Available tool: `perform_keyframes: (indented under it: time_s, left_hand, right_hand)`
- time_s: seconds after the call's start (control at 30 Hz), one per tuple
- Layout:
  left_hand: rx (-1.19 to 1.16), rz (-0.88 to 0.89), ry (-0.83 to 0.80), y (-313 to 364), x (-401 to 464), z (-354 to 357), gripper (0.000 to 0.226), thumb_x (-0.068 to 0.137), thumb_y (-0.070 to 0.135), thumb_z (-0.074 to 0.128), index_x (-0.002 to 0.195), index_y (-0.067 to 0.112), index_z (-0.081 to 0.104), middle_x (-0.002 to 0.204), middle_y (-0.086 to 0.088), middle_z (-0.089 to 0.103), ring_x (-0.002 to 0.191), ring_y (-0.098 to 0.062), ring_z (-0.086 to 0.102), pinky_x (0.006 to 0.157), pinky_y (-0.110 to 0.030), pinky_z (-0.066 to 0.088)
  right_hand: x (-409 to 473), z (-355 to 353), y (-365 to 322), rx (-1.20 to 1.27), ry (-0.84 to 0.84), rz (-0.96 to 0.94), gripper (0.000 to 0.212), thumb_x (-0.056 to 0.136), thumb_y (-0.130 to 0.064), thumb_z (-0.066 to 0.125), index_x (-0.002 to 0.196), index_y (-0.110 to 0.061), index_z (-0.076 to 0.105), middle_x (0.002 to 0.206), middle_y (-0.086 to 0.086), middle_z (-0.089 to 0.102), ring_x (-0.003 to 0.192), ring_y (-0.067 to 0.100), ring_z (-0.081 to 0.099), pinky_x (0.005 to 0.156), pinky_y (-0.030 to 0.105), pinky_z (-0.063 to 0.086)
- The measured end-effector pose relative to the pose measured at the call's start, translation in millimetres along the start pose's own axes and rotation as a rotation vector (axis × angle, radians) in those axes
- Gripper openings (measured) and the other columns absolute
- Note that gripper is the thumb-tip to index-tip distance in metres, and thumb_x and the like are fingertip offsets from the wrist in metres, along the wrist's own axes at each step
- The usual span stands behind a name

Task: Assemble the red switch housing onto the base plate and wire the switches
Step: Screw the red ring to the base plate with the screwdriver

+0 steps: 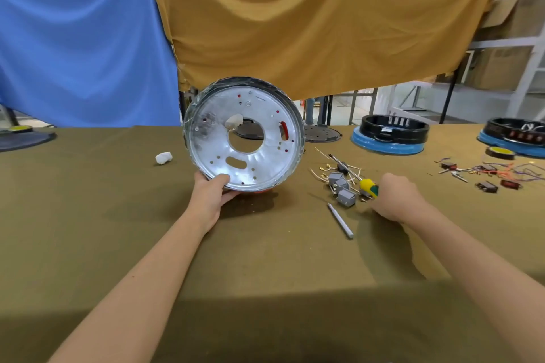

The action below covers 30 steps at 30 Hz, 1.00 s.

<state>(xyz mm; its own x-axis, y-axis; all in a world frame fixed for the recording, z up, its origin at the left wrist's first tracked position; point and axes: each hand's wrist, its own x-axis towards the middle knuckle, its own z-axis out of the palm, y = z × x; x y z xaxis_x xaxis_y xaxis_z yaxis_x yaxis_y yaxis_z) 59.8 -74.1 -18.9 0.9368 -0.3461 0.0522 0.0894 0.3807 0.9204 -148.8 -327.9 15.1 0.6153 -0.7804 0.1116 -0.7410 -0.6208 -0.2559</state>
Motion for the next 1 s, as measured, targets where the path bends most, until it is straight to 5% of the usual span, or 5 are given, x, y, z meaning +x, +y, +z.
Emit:
perform_keyframes:
  time_s: [0.3, 0.5, 0.7, 0.83, 1.0]
  left_hand:
    - [-0.017, 0.000, -0.027, -1.9, 1.8, -2.1, 0.052, 0.092, -0.008, 0.050, 0.136, 0.017, 0.039, 0.130, -0.009, 0.057, 0.112, -0.025, 0.063, 0.078, -0.037, 0.061]
    - [-0.006, -0.017, -0.031, -0.8, 1.2, -1.7, 0.051, 0.093, -0.008, 0.050, 0.137, 0.015, 0.039, 0.132, -0.011, 0.057, 0.114, -0.027, 0.062, 0.083, -0.040, 0.058]
    - [-0.014, -0.008, -0.045, -0.6, 0.6, -2.0, 0.049, 0.092, -0.007, 0.052, 0.133, 0.018, 0.041, 0.129, -0.007, 0.058, 0.110, -0.022, 0.064, 0.074, -0.034, 0.061]
    - [-0.018, -0.022, -0.047, 1.4, -0.6, -1.6, 0.051, 0.092, -0.006, 0.053, 0.135, 0.017, 0.040, 0.129, -0.008, 0.058, 0.110, -0.022, 0.063, 0.071, -0.032, 0.062]
    - [-0.035, -0.040, -0.055, 1.2, 1.5, -3.0, 0.049, 0.091, -0.005, 0.057, 0.133, 0.015, 0.042, 0.128, -0.008, 0.060, 0.110, -0.023, 0.065, 0.079, -0.036, 0.061]
  right_hand:
    - [2.9, 4.2, 0.8, -0.013, 0.065, 0.006, 0.023, 0.087, -0.014, 0.069, 0.074, -0.012, 0.050, 0.074, 0.007, 0.056, 0.064, 0.018, 0.052, 0.047, 0.026, 0.034]
    - [5.5, -11.0, 1.6, 0.038, -0.086, -0.008, 0.010, 0.086, -0.014, 0.069, 0.088, -0.009, 0.061, 0.081, 0.011, 0.068, 0.072, 0.023, 0.070, 0.070, 0.038, 0.062]
    - [-3.9, -3.3, 0.9, 0.110, 0.034, -0.064, 0.008, 0.086, -0.011, 0.068, 0.086, -0.011, 0.060, 0.082, 0.011, 0.063, 0.076, 0.025, 0.062, 0.072, 0.041, 0.057]
    - [-16.2, -7.5, -12.7, 0.386, 0.065, -0.146, 0.008, 0.086, -0.007, 0.068, 0.085, -0.013, 0.062, 0.083, 0.013, 0.066, 0.080, 0.030, 0.066, 0.075, 0.046, 0.059]
    - [-31.6, -5.5, -47.1, 0.876, -0.104, -0.227, 0.011, 0.082, -0.004, 0.072, 0.086, -0.008, 0.064, 0.073, 0.011, 0.070, 0.066, 0.020, 0.068, 0.081, 0.045, 0.061]
